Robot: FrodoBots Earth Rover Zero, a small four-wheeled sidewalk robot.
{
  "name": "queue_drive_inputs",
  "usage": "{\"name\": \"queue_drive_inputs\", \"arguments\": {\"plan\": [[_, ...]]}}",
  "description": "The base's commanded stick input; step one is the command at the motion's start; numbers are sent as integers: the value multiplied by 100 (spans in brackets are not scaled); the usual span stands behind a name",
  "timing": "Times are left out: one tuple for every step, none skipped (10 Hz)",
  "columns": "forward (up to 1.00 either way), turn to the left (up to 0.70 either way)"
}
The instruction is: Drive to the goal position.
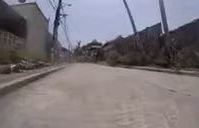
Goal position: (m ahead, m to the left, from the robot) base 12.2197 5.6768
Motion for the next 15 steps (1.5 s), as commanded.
{"name": "queue_drive_inputs", "arguments": {"plan": [[100, 0], [100, 0], [100, 0], [100, 0], [100, 0], [100, 0], [100, 0], [100, 0], [100, 0], [100, 0], [100, 0], [100, 0], [100, 0], [100, 0], [100, 0]]}}
